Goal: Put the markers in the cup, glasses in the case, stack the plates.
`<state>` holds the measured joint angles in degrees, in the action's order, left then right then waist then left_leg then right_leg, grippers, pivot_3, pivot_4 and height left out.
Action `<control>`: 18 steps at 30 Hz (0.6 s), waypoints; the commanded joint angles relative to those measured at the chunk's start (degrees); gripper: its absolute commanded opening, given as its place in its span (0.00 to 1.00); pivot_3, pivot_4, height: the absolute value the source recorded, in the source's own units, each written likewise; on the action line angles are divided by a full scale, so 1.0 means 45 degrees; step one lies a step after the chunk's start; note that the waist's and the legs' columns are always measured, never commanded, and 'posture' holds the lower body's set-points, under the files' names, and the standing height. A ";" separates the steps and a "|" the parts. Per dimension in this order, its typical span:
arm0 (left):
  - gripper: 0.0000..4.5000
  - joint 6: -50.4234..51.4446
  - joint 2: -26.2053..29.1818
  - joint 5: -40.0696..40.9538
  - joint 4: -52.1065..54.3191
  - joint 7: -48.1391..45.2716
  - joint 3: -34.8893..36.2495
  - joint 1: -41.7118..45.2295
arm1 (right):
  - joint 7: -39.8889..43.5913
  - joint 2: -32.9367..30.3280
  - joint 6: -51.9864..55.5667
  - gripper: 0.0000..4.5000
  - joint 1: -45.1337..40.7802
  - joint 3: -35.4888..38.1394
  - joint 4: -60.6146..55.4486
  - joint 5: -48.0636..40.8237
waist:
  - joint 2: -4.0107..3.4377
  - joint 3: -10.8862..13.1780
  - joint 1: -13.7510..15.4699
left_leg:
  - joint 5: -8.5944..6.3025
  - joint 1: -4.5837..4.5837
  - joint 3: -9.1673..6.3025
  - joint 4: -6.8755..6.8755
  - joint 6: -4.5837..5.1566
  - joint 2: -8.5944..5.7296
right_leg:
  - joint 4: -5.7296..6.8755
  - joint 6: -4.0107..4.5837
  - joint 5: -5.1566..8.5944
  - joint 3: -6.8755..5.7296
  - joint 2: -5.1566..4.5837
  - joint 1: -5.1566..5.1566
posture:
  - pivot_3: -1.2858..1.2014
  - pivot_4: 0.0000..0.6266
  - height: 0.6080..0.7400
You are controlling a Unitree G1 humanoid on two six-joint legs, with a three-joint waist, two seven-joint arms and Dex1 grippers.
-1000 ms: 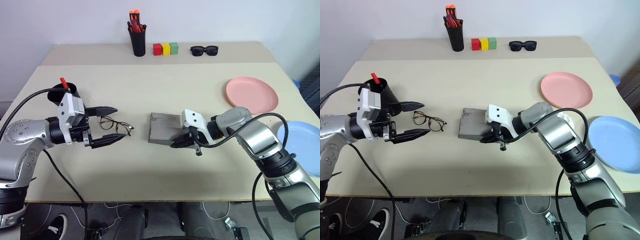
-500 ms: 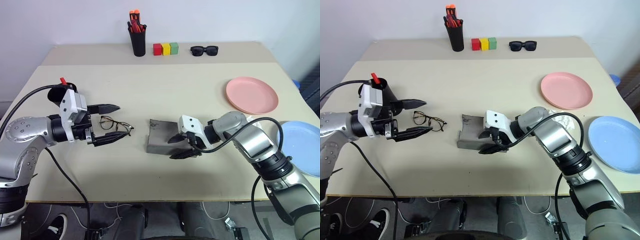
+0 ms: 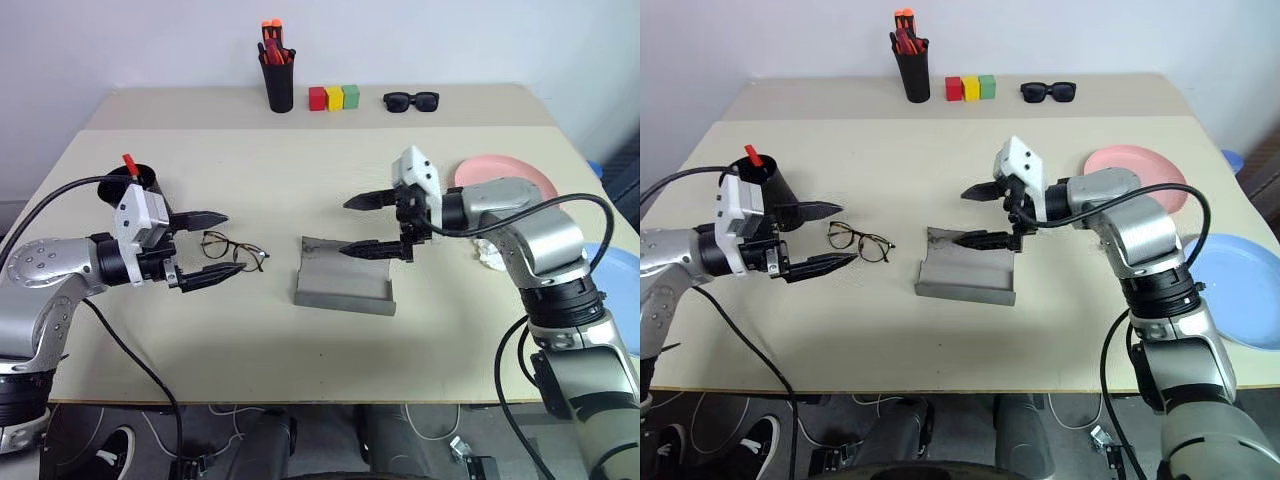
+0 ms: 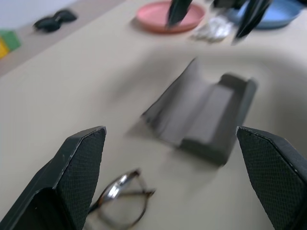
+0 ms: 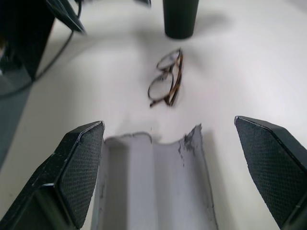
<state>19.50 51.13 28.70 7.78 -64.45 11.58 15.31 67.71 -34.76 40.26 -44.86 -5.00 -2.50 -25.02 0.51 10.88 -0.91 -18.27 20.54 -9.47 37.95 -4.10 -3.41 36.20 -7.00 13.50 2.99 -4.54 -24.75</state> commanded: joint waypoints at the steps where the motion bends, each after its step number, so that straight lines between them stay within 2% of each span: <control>1: 1.00 -0.2123 0.0210 -0.1793 -0.1701 0.0300 -0.0325 0.0789 | -0.0702 0.0235 0.0014 0.99 -0.0130 0.1962 -0.0513 -0.1385 | 0.0001 0.0000 0.0025 | 0.0000 0.0000 -0.0001 0.0000 0.0000 0.0000 | 0.0000 0.0000 0.0000 -0.0001 0.0000 0.0001 | 0.52 0.24 1.00; 7: 1.00 -0.5383 0.0321 -0.3701 -0.4851 -0.0275 -0.1345 0.2395 | -0.1563 0.0098 0.0240 0.99 0.0909 0.2727 -0.1577 -0.2216 | 0.0003 -0.0002 0.0020 | -0.0003 0.0002 -0.0002 -0.0007 0.0006 -0.0001 | -0.0011 0.0000 -0.0001 -0.0006 -0.0004 0.0002 | 0.52 0.24 1.00; 12: 1.00 -0.8383 -0.0180 -0.5353 -0.7950 -0.1131 -0.3041 0.5029 | -0.2216 0.0189 0.0324 0.99 0.1542 0.2784 -0.2299 -0.2630 | 0.0003 -0.0002 0.0021 | -0.0001 0.0013 0.0002 0.0003 0.0002 -0.0006 | 0.0008 -0.0001 -0.0003 -0.0006 -0.0005 -0.0012 | 0.52 0.24 1.00; 15: 1.00 -0.8949 -0.0562 -0.5625 -0.9303 -0.1642 -0.3552 0.6106 | -0.2530 0.0117 0.0581 0.99 0.1619 0.2921 -0.2342 -0.2929 | 0.0004 -0.0002 0.0003 | -0.0001 0.0011 0.0003 0.0006 0.0003 -0.0007 | 0.0008 0.0001 -0.0005 -0.0006 -0.0006 -0.0007 | 0.52 0.24 1.00; 18: 1.00 -0.8493 -0.1029 -0.5339 -1.0330 -0.3081 -0.3951 0.7067 | -0.2446 0.0023 0.0291 0.99 0.1984 0.3236 -0.2754 -0.3353 | 0.0004 -0.0002 -0.0031 | -0.0006 0.0016 0.0005 0.0005 0.0014 -0.0008 | 0.0003 0.0000 -0.0004 -0.0009 -0.0005 -0.0011 | 0.52 0.24 1.00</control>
<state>-19.16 46.28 3.99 -37.29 -75.44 -6.07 45.39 56.65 -34.16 42.84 -35.91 7.54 -11.97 -38.02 0.52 10.87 -1.05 -18.30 20.62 -9.45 37.97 -4.03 -3.45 36.22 -7.01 13.48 2.94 -4.57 -24.80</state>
